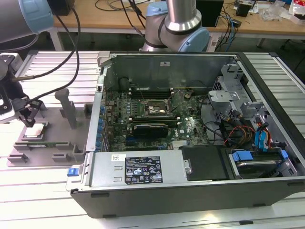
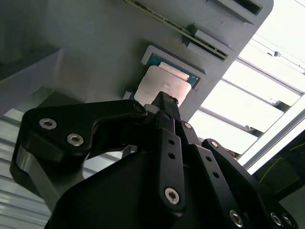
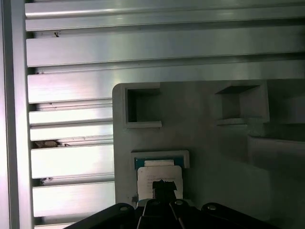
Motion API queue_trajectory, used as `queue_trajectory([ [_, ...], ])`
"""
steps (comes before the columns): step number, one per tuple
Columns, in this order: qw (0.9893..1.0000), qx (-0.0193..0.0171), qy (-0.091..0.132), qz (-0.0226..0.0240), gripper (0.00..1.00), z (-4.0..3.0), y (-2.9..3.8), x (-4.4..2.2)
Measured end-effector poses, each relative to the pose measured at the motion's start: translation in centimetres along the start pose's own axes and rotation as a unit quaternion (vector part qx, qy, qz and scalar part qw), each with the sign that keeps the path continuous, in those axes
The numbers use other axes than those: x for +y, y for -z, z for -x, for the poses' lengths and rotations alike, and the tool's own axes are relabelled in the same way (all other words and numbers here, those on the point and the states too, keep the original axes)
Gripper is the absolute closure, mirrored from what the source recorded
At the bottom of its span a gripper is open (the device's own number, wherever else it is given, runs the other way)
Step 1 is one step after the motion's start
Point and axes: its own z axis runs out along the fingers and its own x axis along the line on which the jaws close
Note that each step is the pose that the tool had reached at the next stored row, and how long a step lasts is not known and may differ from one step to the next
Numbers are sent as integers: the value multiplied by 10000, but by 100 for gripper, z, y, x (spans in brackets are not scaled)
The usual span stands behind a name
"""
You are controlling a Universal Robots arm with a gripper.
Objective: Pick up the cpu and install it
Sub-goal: 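Pick up the cpu and move it towards the insertion slot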
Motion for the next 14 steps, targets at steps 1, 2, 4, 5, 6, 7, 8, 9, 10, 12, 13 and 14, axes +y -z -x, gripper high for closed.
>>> queue_trajectory([
  [1, 10000, 0, 0, -1, 89, 1, -5, -2],
  [2, 10000, -1, 0, -1, 89, 1, -10, -4],
  [4, 10000, 0, 0, -2, 89, 1, -10, -4],
  [5, 10000, 0, 0, -2, 89, 1, -10, -4],
  [6, 10000, -1, 0, -2, 89, 1, -11, -4],
  [7, 10000, -1, 0, -2, 89, 1, -11, -4],
  [8, 10000, -1, 0, -2, 83, 1, -11, -4],
  [9, 10000, -1, 0, -2, 77, 1, -11, -4],
  [10, 10000, -1, 0, -2, 71, 1, -11, -4],
  [12, 10000, -1, 1, -2, 58, 1, -11, -4],
  [13, 10000, -1, 0, -2, 46, 1, -12, -4],
  [14, 10000, -1, 0, -2, 40, 1, -12, -4],
])
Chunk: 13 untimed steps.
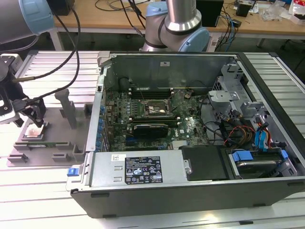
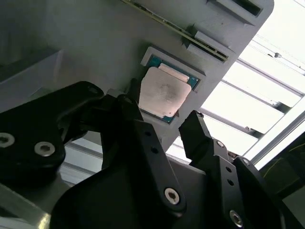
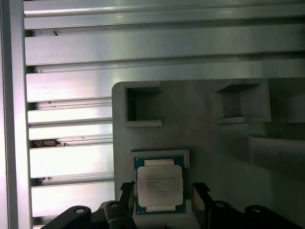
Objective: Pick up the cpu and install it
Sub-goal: 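Pick up the cpu and move it towards the insertion slot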
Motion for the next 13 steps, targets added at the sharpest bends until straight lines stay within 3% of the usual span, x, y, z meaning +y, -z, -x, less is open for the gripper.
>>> queue_trajectory([
  [5, 10000, -2, 1, -11, 40, 1, -15, -1],
  [6, 10000, 1, 0, -25, 40, -1, -27, -1],
  [7, 10000, 24, 2, -75, 40, -1, -43, -2],
  [8, 9999, 42, 8, -92, 40, 0, -57, -3],
  [9, 9999, 60, 20, -97, 40, -1, -86, -3],
  [13, 9999, 70, 113, -79, 40, -3, -168, -8],
])
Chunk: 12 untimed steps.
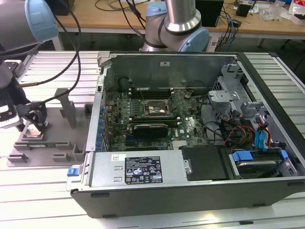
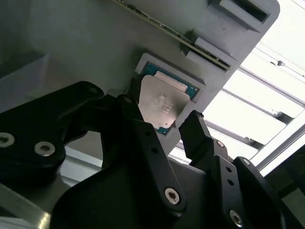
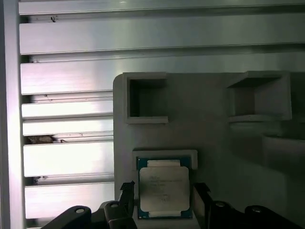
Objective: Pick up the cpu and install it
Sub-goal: 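Pick up the cpu and move it towards the insertion slot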
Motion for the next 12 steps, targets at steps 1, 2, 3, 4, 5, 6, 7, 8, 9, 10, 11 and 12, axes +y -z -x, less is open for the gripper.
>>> queue_trajectory([
  [1, 10000, 0, 7, 0, 40, 0, 0, 0],
  [2, 10000, 1, 78, 2, 40, 2, -4, 1],
  [3, 9998, 5, 190, 3, 40, 2, -5, 0],
  [4, 9996, 7, 272, 4, 40, 2, -5, 0],
  [5, 9996, 7, 273, 4, 40, 2, -5, 0],
  [6, 9996, 7, 274, 5, 40, 2, -6, 0],
  [7, 9996, 7, 274, 4, 39, 2, -6, 0],
  [8, 9996, 7, 275, 5, 39, 2, -6, 0],
  [9, 9996, 7, 275, 5, 32, 2, -7, 0],
  [10, 9996, 5, 276, 6, 32, 7, -18, 0],
  [11, 9996, 8, 274, 5, 32, 10, -24, 0],
  [12, 9996, 11, 272, 5, 32, 12, -28, 0],
])
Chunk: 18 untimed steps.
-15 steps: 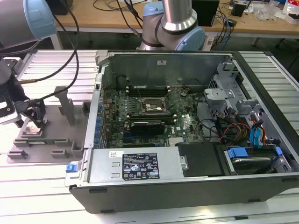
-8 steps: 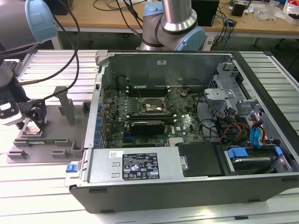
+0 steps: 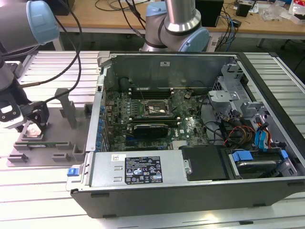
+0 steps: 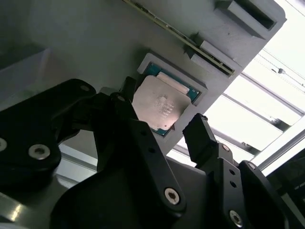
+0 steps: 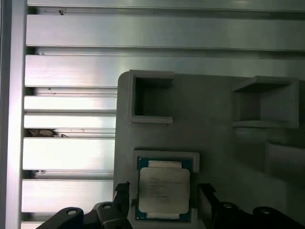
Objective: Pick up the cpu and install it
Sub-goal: 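Pick up the cpu and move it towards the insertion slot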
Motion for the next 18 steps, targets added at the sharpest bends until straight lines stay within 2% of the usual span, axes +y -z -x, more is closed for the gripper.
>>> queue_trajectory([
  [4, 10000, 32, -9, -6, 32, 42, -34, 10],
  [9, 10000, 68, -9, -7, 32, 45, -85, 52],
  [11, 10000, 70, -9, -6, 32, 45, -95, 79],
  [18, 10000, 70, -10, -7, 32, 12, -125, 80],
])
